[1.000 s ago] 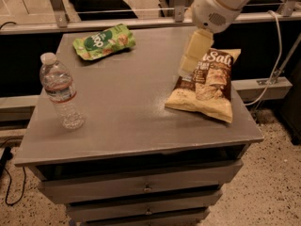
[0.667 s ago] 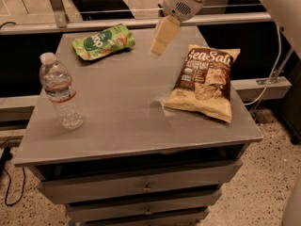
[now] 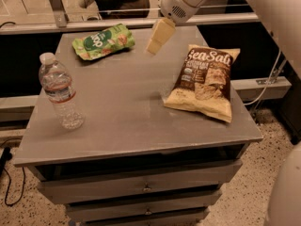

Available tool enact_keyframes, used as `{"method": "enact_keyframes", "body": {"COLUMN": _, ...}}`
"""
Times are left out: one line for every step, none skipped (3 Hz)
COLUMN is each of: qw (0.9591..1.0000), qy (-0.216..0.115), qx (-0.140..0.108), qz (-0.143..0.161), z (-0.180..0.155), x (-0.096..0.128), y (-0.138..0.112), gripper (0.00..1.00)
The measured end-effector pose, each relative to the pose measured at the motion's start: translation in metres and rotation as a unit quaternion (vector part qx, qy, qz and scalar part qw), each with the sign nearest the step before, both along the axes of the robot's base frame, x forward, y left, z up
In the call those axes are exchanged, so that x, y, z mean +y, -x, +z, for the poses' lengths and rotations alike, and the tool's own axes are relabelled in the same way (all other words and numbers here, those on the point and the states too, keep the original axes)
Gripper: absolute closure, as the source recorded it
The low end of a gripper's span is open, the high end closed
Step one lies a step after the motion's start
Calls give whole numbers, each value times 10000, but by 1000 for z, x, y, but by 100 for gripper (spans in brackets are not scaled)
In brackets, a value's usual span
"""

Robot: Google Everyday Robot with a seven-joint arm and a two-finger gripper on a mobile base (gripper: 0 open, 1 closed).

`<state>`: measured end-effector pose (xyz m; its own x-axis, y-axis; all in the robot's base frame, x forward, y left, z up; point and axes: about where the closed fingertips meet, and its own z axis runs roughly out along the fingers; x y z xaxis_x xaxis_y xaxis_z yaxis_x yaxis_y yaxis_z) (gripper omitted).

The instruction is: Move green rice chip bag near water bottle

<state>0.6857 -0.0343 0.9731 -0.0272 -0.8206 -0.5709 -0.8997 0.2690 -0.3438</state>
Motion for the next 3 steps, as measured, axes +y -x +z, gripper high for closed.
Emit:
{"method": "enact_keyframes", "body": {"qw": 9985, "qy": -450, "qx": 2, "qz": -312, "z": -18, "x": 11, "y": -42, "gripper": 0}}
{"method": "enact_keyframes", "body": {"qw": 9914, "qy": -1043, "qx": 7, "qz": -785, "z": -32, "x": 21, "y": -83, "gripper": 0}}
{"method": "enact_keyframes", "body": {"qw": 9786, "qy": -1765, "qx": 140, "qz": -1049, "z": -49, "x": 51, "y": -113, "gripper": 0}}
